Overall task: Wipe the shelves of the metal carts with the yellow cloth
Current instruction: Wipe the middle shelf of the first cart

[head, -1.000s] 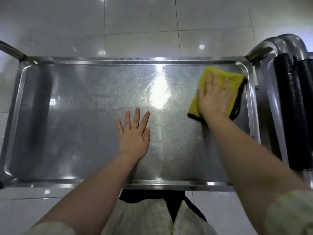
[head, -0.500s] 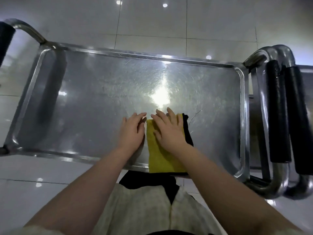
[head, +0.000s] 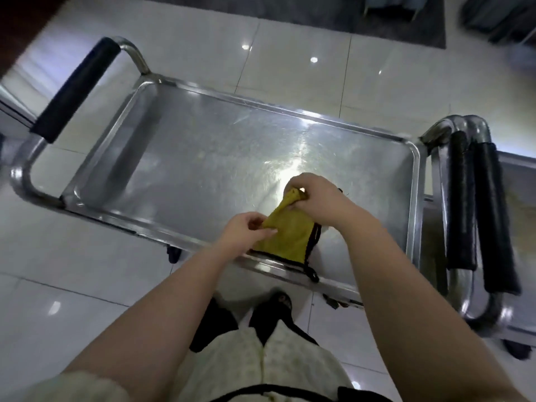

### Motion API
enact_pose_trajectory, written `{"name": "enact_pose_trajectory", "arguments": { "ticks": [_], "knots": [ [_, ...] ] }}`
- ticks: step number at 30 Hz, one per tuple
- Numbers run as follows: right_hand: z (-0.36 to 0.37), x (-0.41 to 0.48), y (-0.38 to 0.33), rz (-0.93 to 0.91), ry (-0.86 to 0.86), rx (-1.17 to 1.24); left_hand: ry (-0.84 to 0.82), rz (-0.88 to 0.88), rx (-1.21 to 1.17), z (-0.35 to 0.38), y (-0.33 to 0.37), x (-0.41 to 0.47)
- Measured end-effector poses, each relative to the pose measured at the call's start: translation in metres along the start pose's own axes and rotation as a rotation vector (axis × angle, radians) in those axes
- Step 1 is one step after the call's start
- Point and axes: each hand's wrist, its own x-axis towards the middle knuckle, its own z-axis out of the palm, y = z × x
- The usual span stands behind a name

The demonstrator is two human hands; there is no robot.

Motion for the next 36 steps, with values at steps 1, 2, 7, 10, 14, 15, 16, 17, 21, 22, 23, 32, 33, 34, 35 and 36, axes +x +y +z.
{"name": "enact_pose_trajectory", "arguments": {
  "ticks": [1,2,7,10,14,15,16,17,21,22,23,32,33,34,35,36],
  "knots": [
    [-0.005,-0.010,-0.007,0.001,0.061,0.062,0.001,0.046,0.015,-0.009,0.004,-0.002],
    [-0.007,-0.020,-0.014,0.010,0.126,0.117,0.016,0.092,0.024,-0.018,0.010,-0.007],
    [0.012,-0.053,-0.047,0.081,0.469,0.289,0.193,0.405,0.205,-0.074,0.043,-0.035],
    [0.043,-0.067,-0.073,0.114,0.619,0.315,0.273,0.526,0.325,-0.109,0.051,-0.056],
    [0.101,-0.089,-0.103,0.151,0.751,0.330,0.242,0.602,0.777,-0.140,0.036,-0.080],
    [0.116,-0.097,-0.107,0.169,0.774,0.329,0.242,0.621,0.843,-0.145,0.027,-0.087],
    [0.131,-0.105,-0.111,0.189,0.791,0.333,0.249,0.653,0.889,-0.149,0.017,-0.095],
    [0.146,-0.116,-0.114,0.210,0.800,0.345,0.243,0.682,0.915,-0.153,0.006,-0.103],
    [0.204,-0.160,-0.119,0.301,0.810,0.423,0.102,0.743,0.807,-0.154,-0.041,-0.136],
    [0.218,-0.170,-0.120,0.321,0.828,0.425,0.094,0.775,0.818,-0.151,-0.054,-0.142],
    [0.231,-0.179,-0.121,0.334,0.844,0.412,0.105,0.826,0.849,-0.147,-0.068,-0.146],
    [0.291,-0.219,-0.074,0.412,0.455,-0.211,0.014,0.953,1.048,-0.084,-0.156,-0.156],
    [0.299,-0.218,-0.064,0.426,0.416,-0.251,-0.028,0.938,1.083,-0.072,-0.165,-0.155],
    [0.308,-0.217,-0.053,0.430,0.383,-0.288,-0.064,0.924,1.124,-0.060,-0.173,-0.154],
    [0.315,-0.217,-0.043,0.429,0.369,-0.324,-0.101,0.912,1.155,-0.048,-0.180,-0.151],
    [0.321,-0.218,-0.032,0.428,0.364,-0.351,-0.129,0.898,1.176,-0.036,-0.184,-0.148]
  ]
}}
